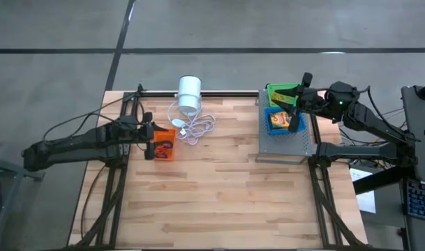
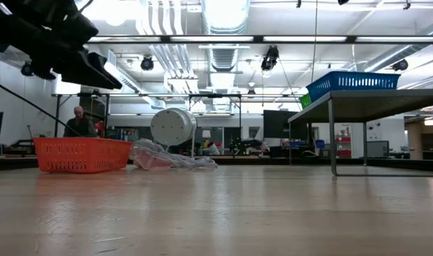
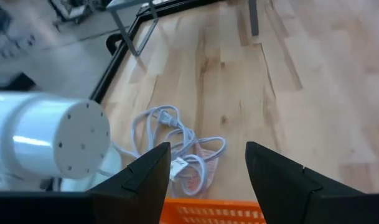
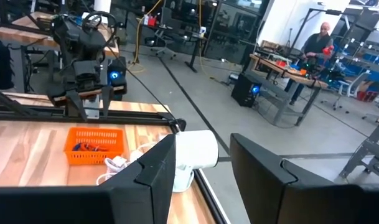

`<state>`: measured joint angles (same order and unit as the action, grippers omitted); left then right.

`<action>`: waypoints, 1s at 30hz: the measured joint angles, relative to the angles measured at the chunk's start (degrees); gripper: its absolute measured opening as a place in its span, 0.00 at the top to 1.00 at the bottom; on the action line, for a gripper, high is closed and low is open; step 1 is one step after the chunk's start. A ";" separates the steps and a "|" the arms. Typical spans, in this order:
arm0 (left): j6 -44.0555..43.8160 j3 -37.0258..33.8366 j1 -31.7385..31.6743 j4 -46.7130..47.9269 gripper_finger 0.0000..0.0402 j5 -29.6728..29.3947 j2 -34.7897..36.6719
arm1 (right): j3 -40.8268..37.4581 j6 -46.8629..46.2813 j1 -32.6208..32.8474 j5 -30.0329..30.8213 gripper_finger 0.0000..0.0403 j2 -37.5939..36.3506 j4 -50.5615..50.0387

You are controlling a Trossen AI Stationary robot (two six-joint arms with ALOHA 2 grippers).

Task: Pick & Place Office Desk Supplies
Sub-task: Put the orange bin filled with spring keychains on the shelf

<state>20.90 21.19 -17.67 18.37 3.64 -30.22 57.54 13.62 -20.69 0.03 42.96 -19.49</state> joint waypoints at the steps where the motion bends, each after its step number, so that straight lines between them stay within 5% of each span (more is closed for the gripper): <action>1: 1.46 0.00 0.00 0.00 0.47 -0.01 0.01 | 0.00 0.04 0.02 -0.02 0.64 0.00 -0.01; 8: -1.94 0.00 0.00 -2.49 0.47 0.71 -0.01 | -0.02 -0.10 0.04 0.00 0.65 0.00 0.00; 14: -31.62 0.00 -0.07 -9.40 0.47 0.34 0.01 | -0.02 0.01 0.04 0.00 0.65 0.00 0.00; 18: -27.11 0.20 -0.05 -9.64 0.47 -5.80 -0.52 | -0.02 -0.07 0.04 0.00 0.65 0.00 0.00; 22: -39.49 0.87 -0.28 -5.19 0.47 -15.69 -4.33 | -0.02 -0.09 0.04 0.00 0.65 0.00 0.02; 30: -35.67 10.11 -2.27 8.37 0.47 -16.11 -18.82 | -0.04 -0.03 0.04 0.00 0.65 0.00 0.00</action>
<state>-14.77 31.30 -19.94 26.74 -12.47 -49.05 57.49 13.59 -20.64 0.03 42.96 -19.49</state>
